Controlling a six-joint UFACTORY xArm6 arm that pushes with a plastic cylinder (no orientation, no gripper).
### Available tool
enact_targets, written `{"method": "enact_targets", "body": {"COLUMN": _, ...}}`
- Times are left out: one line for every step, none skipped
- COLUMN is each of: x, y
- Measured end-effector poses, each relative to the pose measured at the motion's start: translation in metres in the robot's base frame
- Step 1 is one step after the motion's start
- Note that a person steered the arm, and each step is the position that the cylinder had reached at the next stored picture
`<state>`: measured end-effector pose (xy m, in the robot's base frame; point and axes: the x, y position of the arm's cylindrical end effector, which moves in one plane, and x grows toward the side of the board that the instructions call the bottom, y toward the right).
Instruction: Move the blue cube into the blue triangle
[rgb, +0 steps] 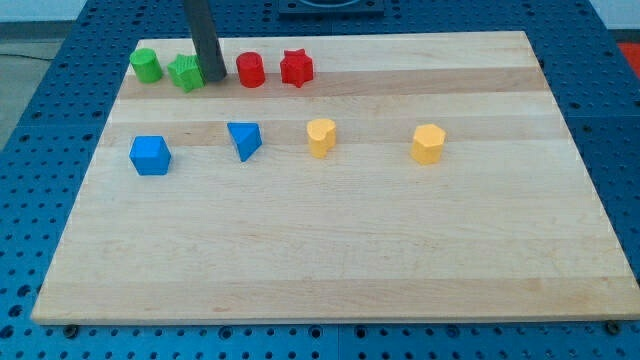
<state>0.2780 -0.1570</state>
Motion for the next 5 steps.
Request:
{"method": "enact_targets", "body": {"x": -0.011, "y": 0.067}}
{"method": "enact_targets", "body": {"x": 0.0, "y": 0.097}}
{"method": "enact_targets", "body": {"x": 0.03, "y": 0.031}}
{"method": "enact_targets", "body": {"x": 0.021, "y": -0.02}}
{"method": "enact_targets", "body": {"x": 0.015, "y": -0.046}}
